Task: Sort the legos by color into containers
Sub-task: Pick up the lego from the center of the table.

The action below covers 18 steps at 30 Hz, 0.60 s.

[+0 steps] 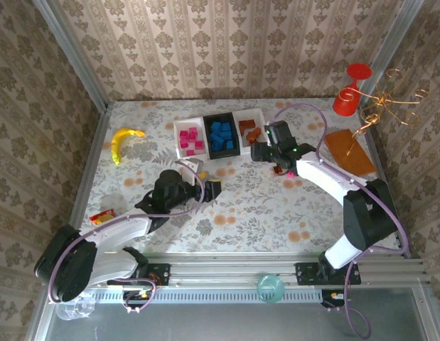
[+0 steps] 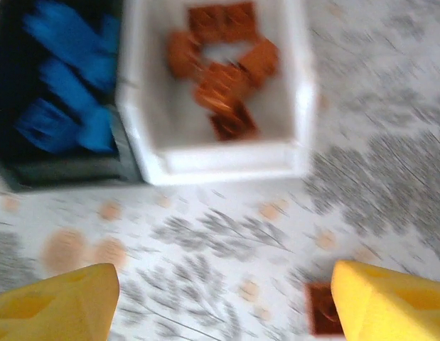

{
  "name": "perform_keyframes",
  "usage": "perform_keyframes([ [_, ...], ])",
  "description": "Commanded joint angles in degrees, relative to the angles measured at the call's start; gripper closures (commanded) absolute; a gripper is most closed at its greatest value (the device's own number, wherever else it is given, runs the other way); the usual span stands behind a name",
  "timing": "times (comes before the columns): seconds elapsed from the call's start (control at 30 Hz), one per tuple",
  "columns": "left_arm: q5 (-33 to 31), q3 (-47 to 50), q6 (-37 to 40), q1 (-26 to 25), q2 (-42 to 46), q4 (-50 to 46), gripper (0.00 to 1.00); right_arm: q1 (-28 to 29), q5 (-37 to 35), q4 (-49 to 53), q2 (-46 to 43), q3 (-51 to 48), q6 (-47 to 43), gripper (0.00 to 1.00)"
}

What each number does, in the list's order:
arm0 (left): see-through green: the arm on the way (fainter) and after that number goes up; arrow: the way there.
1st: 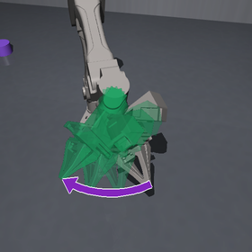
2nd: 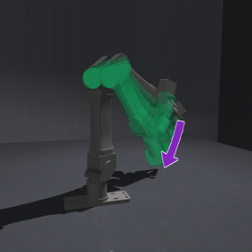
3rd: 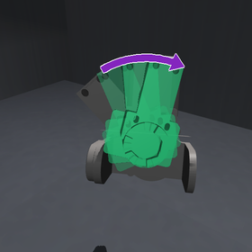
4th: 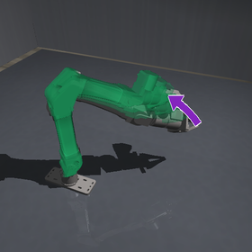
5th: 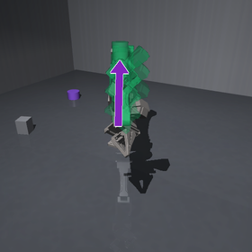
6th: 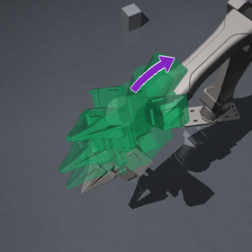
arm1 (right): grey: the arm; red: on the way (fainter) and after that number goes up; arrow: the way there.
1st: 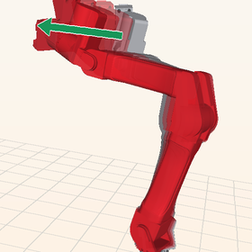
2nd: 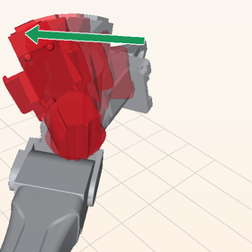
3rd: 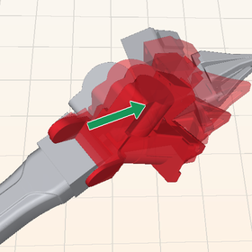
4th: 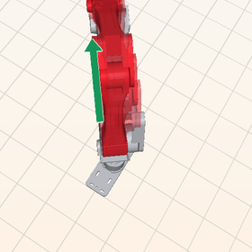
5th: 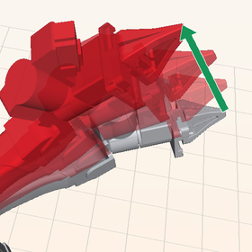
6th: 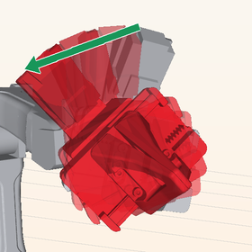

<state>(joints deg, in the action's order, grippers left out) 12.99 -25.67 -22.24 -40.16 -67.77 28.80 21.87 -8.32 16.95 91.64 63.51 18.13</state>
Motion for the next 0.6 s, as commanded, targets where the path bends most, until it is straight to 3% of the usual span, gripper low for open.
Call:
perform_keyframes([
  [0.0,1.77,-2.91,0.74,-0.61,-1.72,4.0,0.18,-1.68,-1.56,5.11,2.19,0.09,-1.41,0.19],
  [0.23,1.64,-5.66,2.15,-0.88,-1.84,-2.1,0.18,-2.35,-2.25,8.24,10.08,4.65,-2.23,0.2],
  [0.57,0.45,-5.26,2.74,-0.83,-1.14,-3.04,0.18,-3.26,-1.91,10.63,17.12,8.01,-2.02,0.23],
])
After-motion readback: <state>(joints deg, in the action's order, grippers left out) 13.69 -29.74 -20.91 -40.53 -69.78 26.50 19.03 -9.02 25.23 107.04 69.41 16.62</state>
